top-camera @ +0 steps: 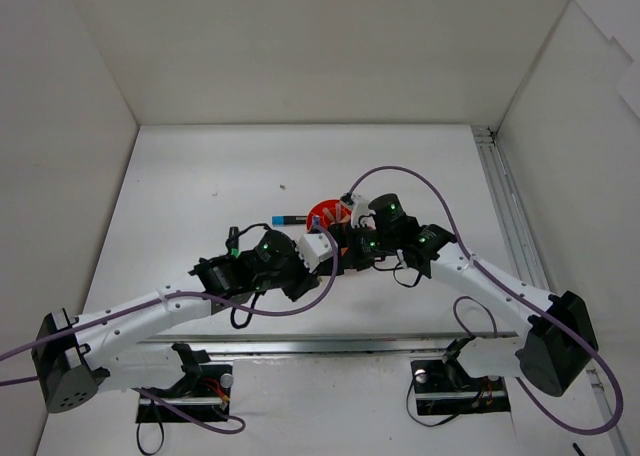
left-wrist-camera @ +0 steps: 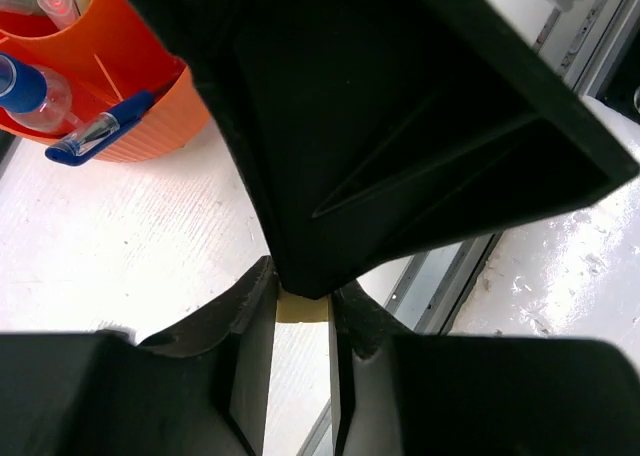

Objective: Sort the stationery into containers
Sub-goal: Place the stationery in the storage box.

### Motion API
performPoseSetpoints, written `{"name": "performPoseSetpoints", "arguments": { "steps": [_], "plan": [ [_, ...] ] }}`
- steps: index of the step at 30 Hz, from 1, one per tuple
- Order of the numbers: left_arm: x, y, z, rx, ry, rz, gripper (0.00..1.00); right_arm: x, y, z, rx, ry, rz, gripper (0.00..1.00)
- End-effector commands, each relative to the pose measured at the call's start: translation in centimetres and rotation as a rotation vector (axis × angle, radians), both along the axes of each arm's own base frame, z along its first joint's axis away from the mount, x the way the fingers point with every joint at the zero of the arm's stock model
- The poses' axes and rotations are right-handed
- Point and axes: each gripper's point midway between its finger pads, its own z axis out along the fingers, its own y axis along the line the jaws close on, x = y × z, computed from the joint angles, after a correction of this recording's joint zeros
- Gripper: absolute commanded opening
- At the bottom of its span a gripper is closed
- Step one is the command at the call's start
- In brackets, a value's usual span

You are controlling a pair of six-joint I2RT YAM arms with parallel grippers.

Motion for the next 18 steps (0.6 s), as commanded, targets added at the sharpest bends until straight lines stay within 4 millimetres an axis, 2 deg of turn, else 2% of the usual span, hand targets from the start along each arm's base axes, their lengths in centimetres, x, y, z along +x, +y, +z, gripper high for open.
{"name": "performPoseSetpoints", "arguments": {
  "steps": [1,2,3,4,5,12,18],
  "plan": [
    [1.1,-1.1,3.1,-0.056,-0.09,-0.002,0.0,-0.4,1.0,1.6,0.066,0.028,0.038,0.81],
    [1.2,-1.1,3.1,-0.053,-0.095,0.002,0.0,-0.2,1.1,1.5,0.064,0.036,0.032,0.71],
    [1.1,-1.1,3.2,-0.055,-0.1,0.002,0.0,-0.4,1.2,1.4,0.063,0.046,0.032,0.66],
    [1.2,-1.1,3.3,-0.054,-0.104,0.008,0.0,-0.3,1.2,1.4,0.065,0.049,0.028,0.57],
    [1.5,-0.9,3.2,-0.05,-0.112,0.028,0.0,-0.3,1.3,1.3,0.064,0.058,0.026,0.54],
    [2.1,-1.1,3.6,-0.061,-0.124,0.052,0.0,-0.1,1.4,1.0,0.064,0.073,0.012,0.52],
    [1.9,-1.7,3.7,-0.071,-0.126,0.035,0.0,0.4,2.4,1.3,0.104,0.092,0.012,0.49]
  ]
}}
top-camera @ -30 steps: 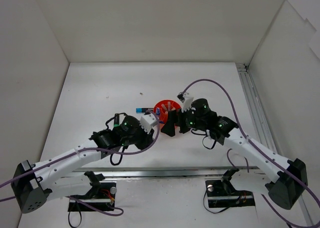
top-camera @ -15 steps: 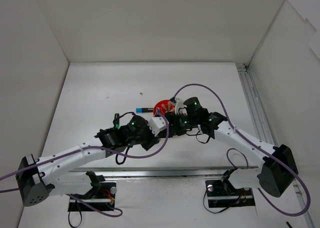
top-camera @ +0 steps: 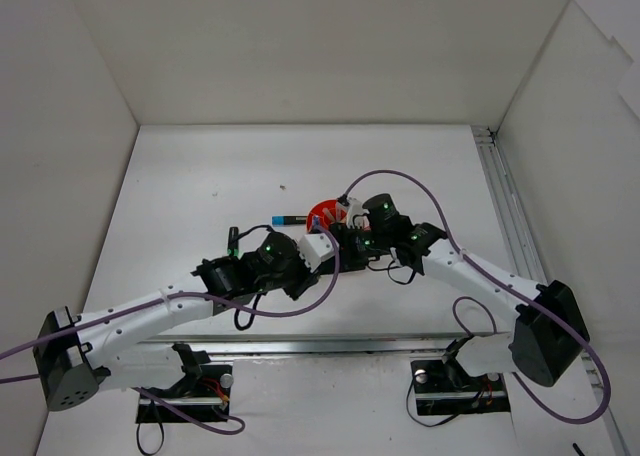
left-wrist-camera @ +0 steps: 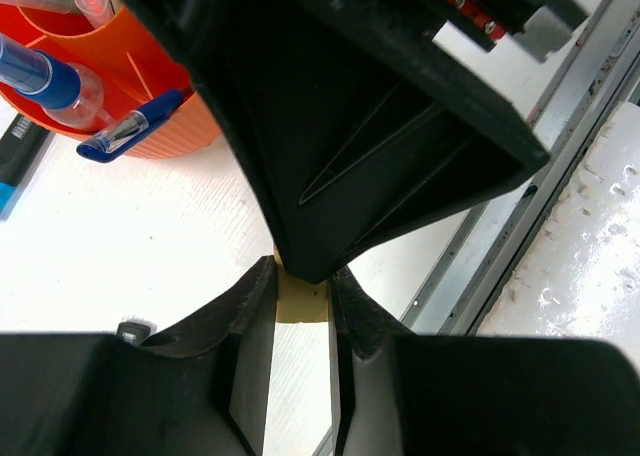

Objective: Sort the stationery into containers
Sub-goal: Place the stationery in the storage box.

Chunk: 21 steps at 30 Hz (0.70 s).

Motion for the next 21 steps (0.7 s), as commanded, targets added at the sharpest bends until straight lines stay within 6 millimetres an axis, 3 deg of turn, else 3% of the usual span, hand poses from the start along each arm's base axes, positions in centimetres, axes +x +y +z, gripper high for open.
{"name": "performPoseSetpoints", "arguments": {
  "steps": [1,10,12,18,21],
  "plan": [
    [1.2,-2.1,4.1,-0.112,-0.089,-0.006,0.0,0.5,1.6,2.0,0.084,-0.008,0.017,0.47],
    [1.6,-2.3,4.7,-0.132,-0.112,0.015,0.0,0.8,2.1,2.7,0.124,-0.02,0.014,0.15],
    [1.8,-2.2,4.8,-0.134,-0.117,0.029,0.0,0.8,2.0,2.7,0.124,-0.025,0.012,0.0],
    [2.2,-1.8,5.3,-0.147,-0.124,0.076,0.0,1.0,1.8,3.0,0.119,-0.048,-0.008,0.0],
    [2.5,-1.3,5.4,-0.141,-0.129,0.111,0.18,1.4,1.6,3.1,0.11,-0.072,-0.033,0.0]
  ]
}}
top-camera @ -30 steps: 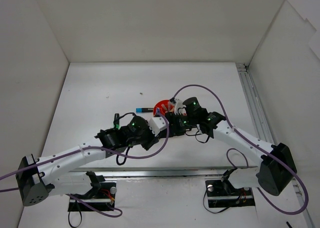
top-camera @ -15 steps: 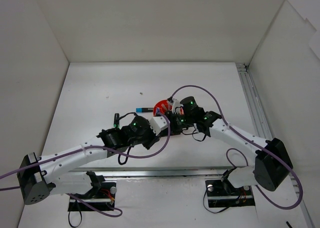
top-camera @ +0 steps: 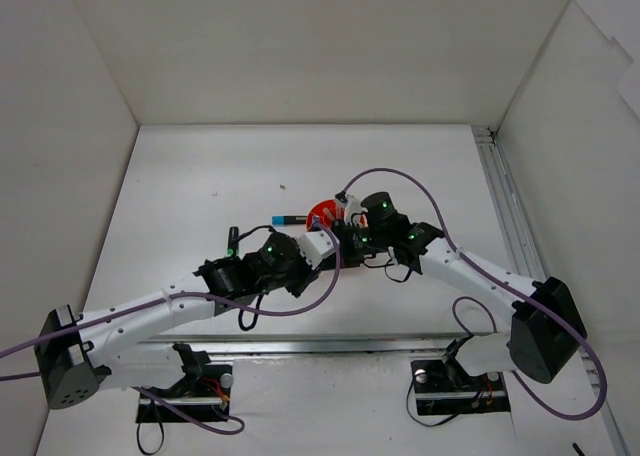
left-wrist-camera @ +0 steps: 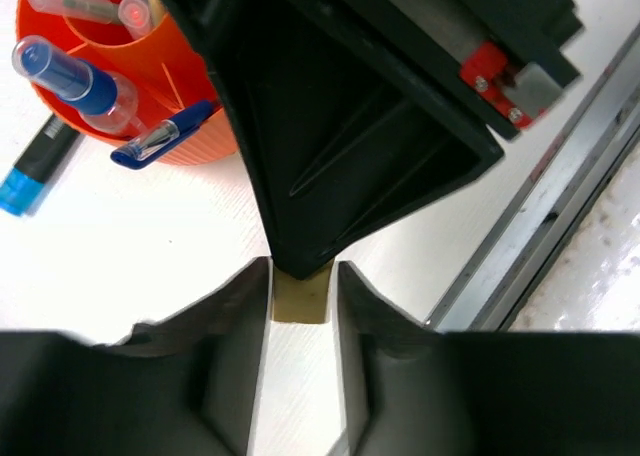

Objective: Sort the stationery into containers
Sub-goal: Place the stationery in the storage box.

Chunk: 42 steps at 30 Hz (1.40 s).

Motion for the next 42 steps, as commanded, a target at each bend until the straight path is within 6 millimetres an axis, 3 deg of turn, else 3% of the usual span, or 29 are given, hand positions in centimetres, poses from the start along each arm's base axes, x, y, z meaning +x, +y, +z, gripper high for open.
{"name": "performPoseSetpoints", "arguments": {
  "steps": [1,4,7,12,15,19,22,26,28,29,31,32,34,37,42],
  "plan": [
    [1.5,-1.1,5.2,-0.14,-0.099,0.057,0.32,1.1,0.3,2.6,0.053,-0.096,-0.035,0.0],
    [1.3,-1.0,5.1,-0.144,-0.093,0.05,0.6,1.9,-0.1,3.0,0.046,-0.121,-0.071,0.0],
    [1.1,-0.9,4.7,-0.135,-0.086,0.044,0.76,2.6,-0.7,3.4,0.049,-0.135,-0.101,0.0],
    [1.1,-0.1,4.1,-0.113,-0.069,0.084,0.81,4.5,-2.4,4.0,0.032,-0.181,-0.186,0.0],
    [1.1,1.4,4.6,-0.124,-0.068,0.154,1.0,6.3,-4.8,4.1,-0.036,-0.234,-0.283,0.0],
    [1.6,4.4,5.0,-0.157,-0.057,0.342,1.0,9.1,-8.7,5.4,-0.158,-0.329,-0.438,0.0],
    [2.7,8.2,4.8,-0.159,-0.039,0.526,1.0,10.8,-11.5,5.9,-0.275,-0.395,-0.551,0.0],
    [4.0,12.2,3.1,-0.177,0.093,0.744,1.0,13.1,-14.4,5.6,-0.431,-0.466,-0.636,0.0],
    [5.6,14.5,2.1,-0.171,0.141,0.852,1.0,14.0,-14.4,6.1,-0.451,-0.493,-0.632,0.0],
    [5.8,14.5,1.7,-0.187,0.183,0.85,1.0,14.5,-14.3,5.2,-0.487,-0.494,-0.605,0.0],
    [6.9,15.3,0.5,-0.183,0.236,0.885,1.0,15.5,-13.9,5.6,-0.497,-0.51,-0.598,0.0],
    [7.7,15.9,0.4,-0.212,0.269,0.901,1.0,16.0,-13.8,4.6,-0.528,-0.501,-0.572,0.0],
    [8.5,15.9,-0.6,-0.212,0.315,0.89,1.0,16.8,-13.0,4.7,-0.524,-0.508,-0.539,0.0],
    [9.6,16.5,-1.4,-0.189,0.338,0.918,1.0,17.9,-12.2,2.9,-0.555,-0.48,-0.494,0.0],
    [10.1,16.9,-2.6,-0.143,0.351,0.926,1.0,18.1,-11.1,1.3,-0.548,-0.445,-0.438,0.0]
  ]
}}
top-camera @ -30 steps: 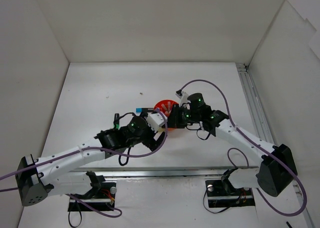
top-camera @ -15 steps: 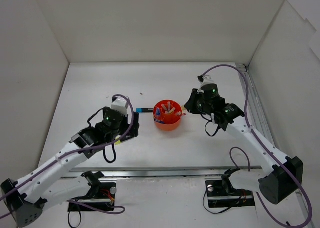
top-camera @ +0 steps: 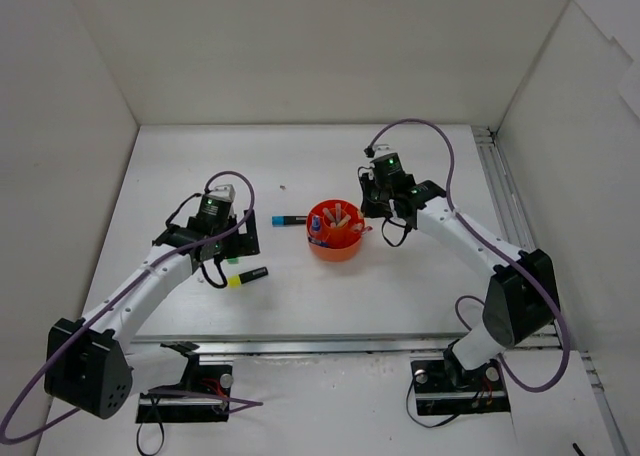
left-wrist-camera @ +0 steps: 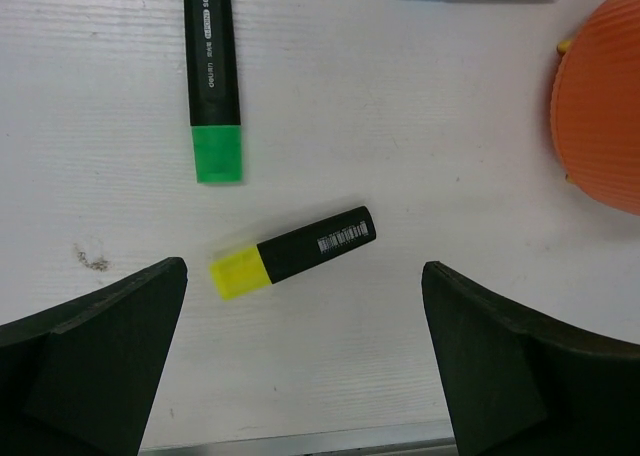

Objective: Sort the stationery into containers
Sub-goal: Place the stationery in the storage box.

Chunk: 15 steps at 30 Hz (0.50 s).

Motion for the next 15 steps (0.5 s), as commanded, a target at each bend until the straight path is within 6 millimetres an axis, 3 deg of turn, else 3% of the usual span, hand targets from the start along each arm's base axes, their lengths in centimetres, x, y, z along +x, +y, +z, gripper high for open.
{"name": "performPoseSetpoints", "arguments": {
  "steps": [1,7,14,15],
  "plan": [
    [1.8,-0.4,2.4,-0.039,-0.077,-0.005,1.0,1.5,0.9,1.8,0.024,-0.05,0.033,0.0],
    [2.2,0.3,1.7,-0.027,-0.067,0.018,1.0,1.9,1.8,-0.2,0.022,0.004,0.053,0.0],
    [2.4,0.6,0.9,-0.017,-0.054,0.029,1.0,2.6,1.6,0.0,-0.022,-0.033,0.012,0.01],
    [2.4,0.6,0.7,-0.014,-0.048,0.027,1.0,2.7,1.6,0.1,-0.021,-0.036,0.012,0.07]
  ]
}}
